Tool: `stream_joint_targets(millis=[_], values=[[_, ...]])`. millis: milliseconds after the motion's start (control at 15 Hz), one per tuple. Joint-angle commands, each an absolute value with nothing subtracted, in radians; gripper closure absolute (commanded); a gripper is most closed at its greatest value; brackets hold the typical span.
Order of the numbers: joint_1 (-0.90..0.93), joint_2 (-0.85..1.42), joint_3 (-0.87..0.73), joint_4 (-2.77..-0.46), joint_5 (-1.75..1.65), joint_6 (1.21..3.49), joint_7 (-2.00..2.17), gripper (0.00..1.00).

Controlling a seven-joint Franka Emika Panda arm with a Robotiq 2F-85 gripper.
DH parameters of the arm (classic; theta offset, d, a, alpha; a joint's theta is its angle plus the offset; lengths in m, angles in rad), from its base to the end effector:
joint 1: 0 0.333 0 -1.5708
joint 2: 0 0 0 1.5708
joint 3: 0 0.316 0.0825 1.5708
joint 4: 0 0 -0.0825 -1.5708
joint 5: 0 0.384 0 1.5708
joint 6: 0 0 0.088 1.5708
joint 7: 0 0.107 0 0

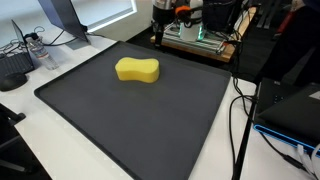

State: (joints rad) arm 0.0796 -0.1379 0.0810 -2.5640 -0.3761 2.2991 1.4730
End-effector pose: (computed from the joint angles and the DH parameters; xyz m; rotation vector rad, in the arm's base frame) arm 0.4231 0.0600 0.3052 2.4762 -1.4241 0.1627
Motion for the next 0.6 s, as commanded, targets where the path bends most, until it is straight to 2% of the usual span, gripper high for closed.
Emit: stream_joint_targets(millis=[0, 267, 400, 467, 533], values=[[0.058, -0.243, 0.055, -2.617, -0.287, 2.308, 1.223, 0.0], [0.039, -0.277, 0.017, -2.594, -0.167, 2.26, 0.929, 0.0], [0.111, -0.255, -0.079, -2.568, -0.132, 2.243, 0.784, 0.0], [0.023, -0.25, 0.027, -2.582, -0.164, 2.269, 0.896, 0.0], [0.029, -0.251, 0.006, -2.579, -0.151, 2.267, 0.84, 0.0]])
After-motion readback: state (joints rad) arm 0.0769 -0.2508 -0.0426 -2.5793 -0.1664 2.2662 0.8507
